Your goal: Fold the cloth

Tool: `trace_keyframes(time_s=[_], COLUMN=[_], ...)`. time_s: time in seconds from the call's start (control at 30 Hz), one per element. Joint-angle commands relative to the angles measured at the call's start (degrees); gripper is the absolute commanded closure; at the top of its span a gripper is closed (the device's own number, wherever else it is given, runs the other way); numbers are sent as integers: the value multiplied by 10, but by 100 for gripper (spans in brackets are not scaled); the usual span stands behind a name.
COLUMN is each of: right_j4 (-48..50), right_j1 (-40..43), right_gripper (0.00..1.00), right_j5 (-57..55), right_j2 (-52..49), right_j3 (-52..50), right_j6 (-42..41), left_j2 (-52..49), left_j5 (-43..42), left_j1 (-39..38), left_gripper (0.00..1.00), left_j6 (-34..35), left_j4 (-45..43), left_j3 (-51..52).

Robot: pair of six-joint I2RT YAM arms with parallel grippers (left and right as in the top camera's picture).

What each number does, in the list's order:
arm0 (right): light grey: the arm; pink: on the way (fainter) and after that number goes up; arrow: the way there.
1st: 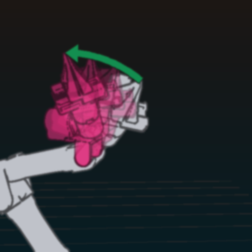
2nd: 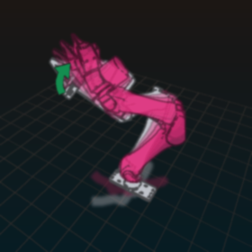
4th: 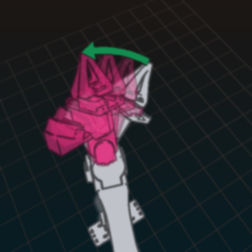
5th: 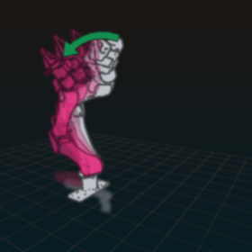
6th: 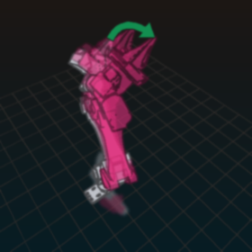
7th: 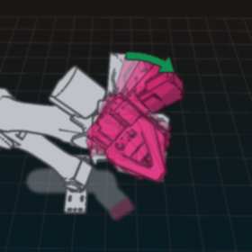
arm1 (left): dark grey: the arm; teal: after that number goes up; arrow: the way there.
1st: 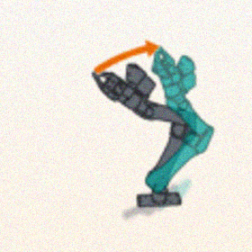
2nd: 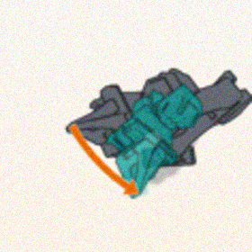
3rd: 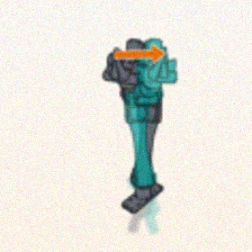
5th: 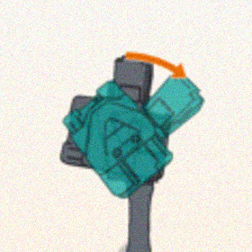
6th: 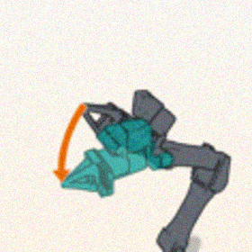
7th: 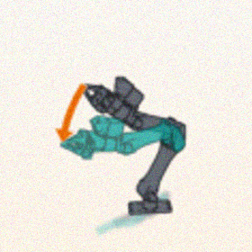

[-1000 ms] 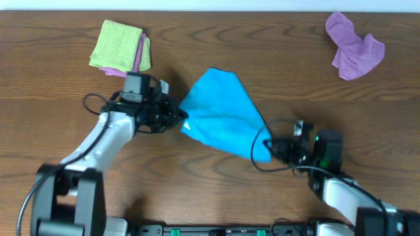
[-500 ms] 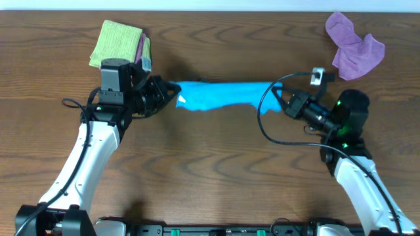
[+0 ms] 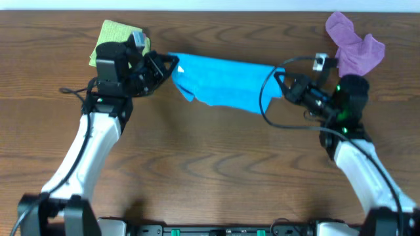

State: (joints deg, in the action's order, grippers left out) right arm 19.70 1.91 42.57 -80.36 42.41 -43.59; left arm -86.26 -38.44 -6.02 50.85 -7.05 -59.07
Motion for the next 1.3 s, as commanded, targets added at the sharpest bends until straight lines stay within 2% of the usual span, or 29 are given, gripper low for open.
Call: trace_keyframes(time_s=[0.0,0.2,0.3,0.5,0.83,1.07,1.27], right_j4=[0,-45,-95,-180,-428,-564,-619], right_j1=[0,0,1,10,10,10,10], right_gripper=[99,99,99,99,99,99,98], right_j5=[-32,-31,-33,-29,-20,-20,-21], right_j2=[-52,-150,-163,-162,-161,-158,-138], right_j3=[63,183,219,230,230,230,213], right_j6=[28,58,88,117,220,320,384], left_j2=[-54,-149,-174,-172,-172,-172,-170], left_j5=[29,7,-12,-49,-64,-63,-45], left_j1=[5,7,11,32,42,42,41], left_gripper=[94,94,94,94,94,94,94], left_j6=[35,34,9,-94,-284,-378,-421], left_j4=[-40,-51,-22,124,399,517,592], left_j3=[-26,-127,-169,-180,-180,-180,-180])
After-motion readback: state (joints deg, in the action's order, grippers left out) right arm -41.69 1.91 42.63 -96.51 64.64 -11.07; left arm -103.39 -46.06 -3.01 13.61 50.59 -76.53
